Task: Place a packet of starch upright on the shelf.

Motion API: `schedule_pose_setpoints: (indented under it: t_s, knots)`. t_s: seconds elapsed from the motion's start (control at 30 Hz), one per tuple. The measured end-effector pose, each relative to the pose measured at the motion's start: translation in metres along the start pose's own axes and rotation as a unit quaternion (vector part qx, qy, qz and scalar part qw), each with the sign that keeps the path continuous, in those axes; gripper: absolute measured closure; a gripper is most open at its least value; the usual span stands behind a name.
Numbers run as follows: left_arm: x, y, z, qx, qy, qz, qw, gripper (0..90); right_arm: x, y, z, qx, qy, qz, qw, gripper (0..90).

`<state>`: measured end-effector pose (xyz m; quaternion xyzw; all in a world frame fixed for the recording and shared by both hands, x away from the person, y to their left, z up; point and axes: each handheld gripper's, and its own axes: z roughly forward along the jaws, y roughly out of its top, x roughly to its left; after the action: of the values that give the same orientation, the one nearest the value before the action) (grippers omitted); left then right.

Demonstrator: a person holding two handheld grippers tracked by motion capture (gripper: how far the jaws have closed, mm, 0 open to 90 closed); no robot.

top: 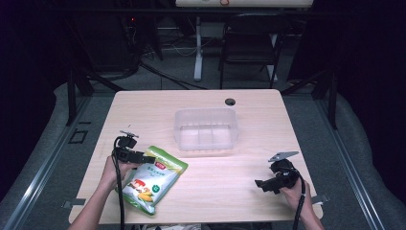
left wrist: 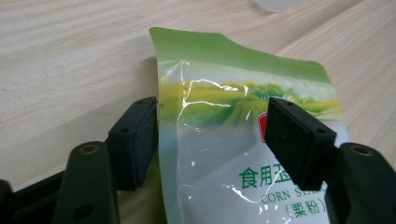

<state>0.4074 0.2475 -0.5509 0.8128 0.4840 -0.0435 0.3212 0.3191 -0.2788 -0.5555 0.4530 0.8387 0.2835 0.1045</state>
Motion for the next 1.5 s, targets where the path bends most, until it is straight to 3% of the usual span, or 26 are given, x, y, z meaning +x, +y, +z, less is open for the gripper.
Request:
schedule_pose_setpoints:
  t_s: [0.3,0.6,0.7,0.8,1.0,1.17,1.37,1.43,1.5]
  knots:
    - [-0.006,0.0,-0.003,0.003,0.016,0.018,0.9997,45.5,-0.001,0.0,-0.001,0.003,-0.003,-0.003,1.0,2.8]
    - [-0.007,-0.002,-0.002,0.008,0.034,0.024,0.9991,54.0,-0.001,0.0,0.0,0.004,0.0,-0.001,1.0,2.9]
    - [-0.006,-0.003,-0.003,0.004,0.042,0.019,0.9989,60.6,-0.001,0.0,0.0,0.004,-0.001,-0.001,1.0,2.9]
    - [-0.003,-0.005,-0.005,-0.001,0.051,0.016,0.9986,73.8,-0.001,0.0,0.0,0.004,-0.002,-0.004,1.0,2.9]
    - [0.0,-0.008,-0.007,-0.01,0.041,0.011,0.999,88.9,-0.001,0.0,0.0,0.002,0.002,-0.001,1.0,2.8]
    - [0.0,-0.01,-0.012,-0.009,0.048,0.02,0.9986,89.6,-0.001,0.0,0.0,0.003,-0.001,-0.002,1.0,2.9]
    - [0.008,-0.023,-0.024,-0.014,0.053,0.001,0.9985,88.9,-0.002,0.0,0.0,0.004,0.001,0.0,1.0,2.9]
    - [0.013,-0.025,-0.029,-0.009,0.05,0.001,0.9987,84.8,-0.001,0.0,0.0,0.003,0.002,0.0,1.0,2.9]
    - [0.016,-0.024,-0.028,-0.009,0.05,-0.009,0.9987,71.4,-0.001,0.001,0.0,0.006,0.003,-0.001,1.0,2.8]
